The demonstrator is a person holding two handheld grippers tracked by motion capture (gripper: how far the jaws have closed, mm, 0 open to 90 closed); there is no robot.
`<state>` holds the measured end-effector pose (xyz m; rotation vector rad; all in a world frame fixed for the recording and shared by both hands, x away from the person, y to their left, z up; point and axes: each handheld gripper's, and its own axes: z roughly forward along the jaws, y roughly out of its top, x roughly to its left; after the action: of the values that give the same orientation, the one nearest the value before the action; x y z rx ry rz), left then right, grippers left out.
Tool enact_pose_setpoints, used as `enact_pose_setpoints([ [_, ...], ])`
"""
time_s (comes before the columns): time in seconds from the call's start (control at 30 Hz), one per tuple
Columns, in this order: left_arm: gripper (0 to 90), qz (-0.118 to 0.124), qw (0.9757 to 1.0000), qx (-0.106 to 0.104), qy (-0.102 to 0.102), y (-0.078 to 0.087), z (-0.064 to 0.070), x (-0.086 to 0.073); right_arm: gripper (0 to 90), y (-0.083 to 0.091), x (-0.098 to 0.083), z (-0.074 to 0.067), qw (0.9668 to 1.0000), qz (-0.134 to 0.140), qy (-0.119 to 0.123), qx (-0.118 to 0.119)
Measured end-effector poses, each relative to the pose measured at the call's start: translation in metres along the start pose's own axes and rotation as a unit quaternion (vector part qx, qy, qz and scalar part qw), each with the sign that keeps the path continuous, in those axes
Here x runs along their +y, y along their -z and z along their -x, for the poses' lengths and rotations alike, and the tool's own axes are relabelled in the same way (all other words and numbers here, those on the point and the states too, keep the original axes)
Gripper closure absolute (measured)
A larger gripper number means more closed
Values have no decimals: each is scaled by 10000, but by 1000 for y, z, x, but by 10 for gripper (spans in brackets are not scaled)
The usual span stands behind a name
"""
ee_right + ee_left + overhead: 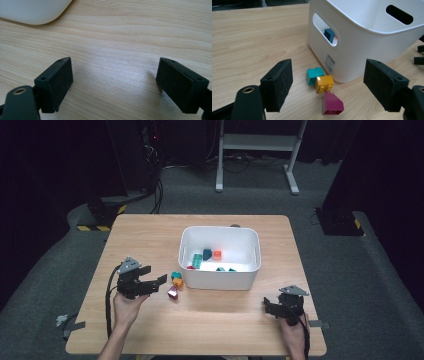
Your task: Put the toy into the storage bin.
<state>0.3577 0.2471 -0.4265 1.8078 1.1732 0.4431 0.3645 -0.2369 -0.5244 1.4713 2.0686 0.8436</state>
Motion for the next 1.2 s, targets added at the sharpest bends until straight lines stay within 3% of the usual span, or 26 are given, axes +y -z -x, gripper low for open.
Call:
enact_pose_setpoints([
  [0.43,255,-307,9993,103,-211,-13,10,-19,137,0,0,0,10000,0,0,0],
  [0.77,302,-676,9963,257,-458,-33,20,-36,137,0,0,0,10000,-1,0,0],
  [1.2,338,-797,9956,301,-386,-52,21,-55,137,0,0,0,10000,-1,-1,0],
])
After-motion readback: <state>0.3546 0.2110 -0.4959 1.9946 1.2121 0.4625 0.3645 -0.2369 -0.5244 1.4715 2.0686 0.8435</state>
